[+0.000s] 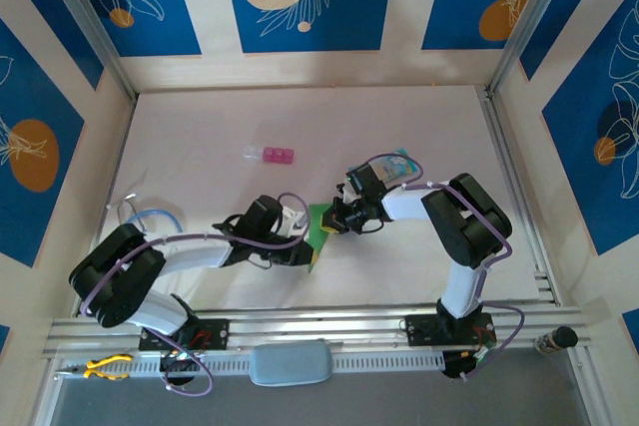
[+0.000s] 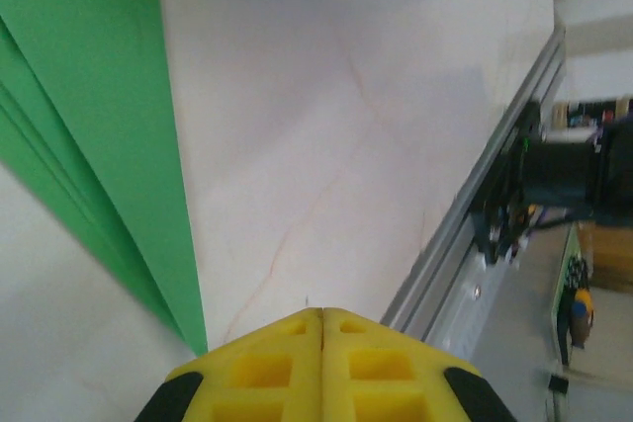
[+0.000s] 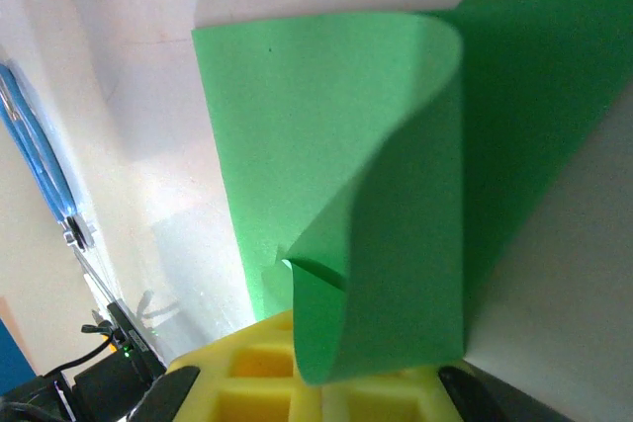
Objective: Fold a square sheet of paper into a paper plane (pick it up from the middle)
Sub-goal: Fold the wing for the fifth time at the center of the table.
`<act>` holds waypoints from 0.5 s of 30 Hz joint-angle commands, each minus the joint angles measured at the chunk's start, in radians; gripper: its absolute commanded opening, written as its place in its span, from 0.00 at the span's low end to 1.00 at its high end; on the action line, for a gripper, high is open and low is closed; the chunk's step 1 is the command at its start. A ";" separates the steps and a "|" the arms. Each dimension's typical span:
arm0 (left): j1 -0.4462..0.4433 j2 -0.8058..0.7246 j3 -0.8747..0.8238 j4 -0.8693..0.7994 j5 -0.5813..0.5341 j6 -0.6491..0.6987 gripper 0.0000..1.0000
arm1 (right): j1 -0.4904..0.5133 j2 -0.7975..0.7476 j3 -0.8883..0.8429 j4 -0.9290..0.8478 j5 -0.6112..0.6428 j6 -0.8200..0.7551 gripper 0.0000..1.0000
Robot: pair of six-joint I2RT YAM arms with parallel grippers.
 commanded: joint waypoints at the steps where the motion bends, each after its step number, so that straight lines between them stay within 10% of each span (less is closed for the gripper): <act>1: 0.026 0.055 0.084 -0.003 -0.078 0.005 0.00 | 0.000 0.036 -0.010 -0.079 0.090 0.016 0.02; 15: 0.029 0.262 0.194 -0.032 -0.174 0.006 0.00 | 0.004 0.022 -0.014 -0.069 0.084 0.027 0.02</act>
